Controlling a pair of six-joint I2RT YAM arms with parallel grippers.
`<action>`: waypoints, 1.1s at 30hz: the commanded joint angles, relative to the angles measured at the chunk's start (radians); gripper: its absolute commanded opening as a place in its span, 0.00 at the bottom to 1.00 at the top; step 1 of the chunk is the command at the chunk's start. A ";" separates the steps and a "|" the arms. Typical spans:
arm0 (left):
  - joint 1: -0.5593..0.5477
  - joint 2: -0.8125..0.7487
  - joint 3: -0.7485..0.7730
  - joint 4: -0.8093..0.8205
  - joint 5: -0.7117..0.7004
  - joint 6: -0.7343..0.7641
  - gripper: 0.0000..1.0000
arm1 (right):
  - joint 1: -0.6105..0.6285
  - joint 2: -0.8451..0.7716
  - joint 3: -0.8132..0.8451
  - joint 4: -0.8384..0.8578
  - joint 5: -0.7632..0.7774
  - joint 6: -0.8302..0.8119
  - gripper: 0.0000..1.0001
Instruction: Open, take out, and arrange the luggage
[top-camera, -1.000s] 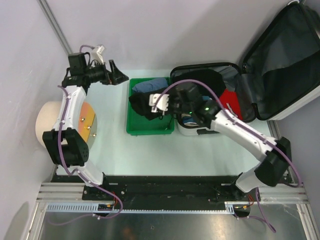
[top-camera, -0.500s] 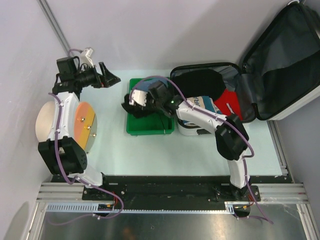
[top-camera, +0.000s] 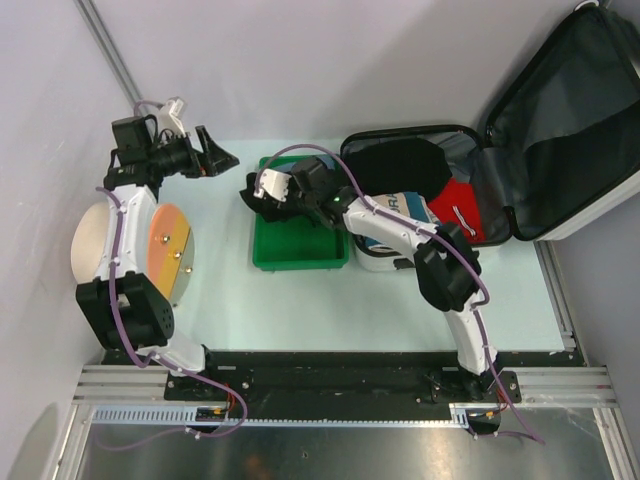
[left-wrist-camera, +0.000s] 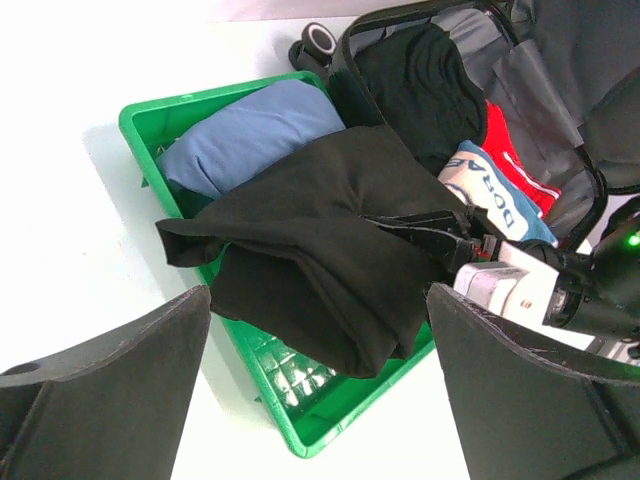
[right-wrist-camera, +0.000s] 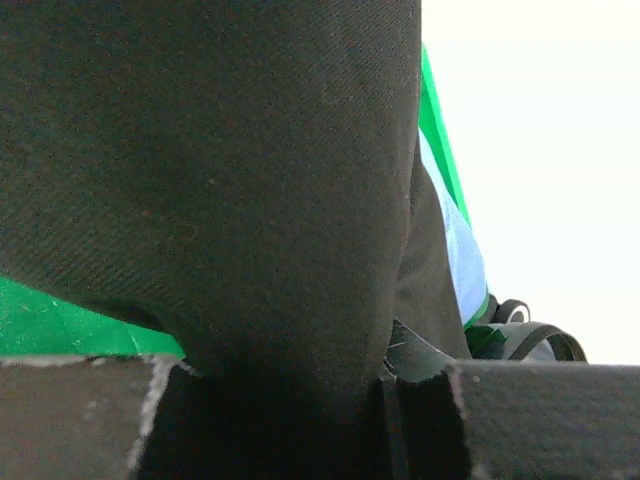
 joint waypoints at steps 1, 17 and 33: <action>0.005 -0.012 0.002 0.026 0.012 -0.005 0.94 | 0.033 -0.010 0.086 0.131 0.059 0.048 0.00; 0.013 -0.001 0.018 0.029 0.025 -0.021 0.93 | 0.041 -0.059 0.058 0.090 0.096 0.137 0.00; 0.016 -0.013 -0.024 0.028 0.021 -0.002 0.93 | 0.048 -0.104 -0.306 0.304 0.208 -0.027 0.00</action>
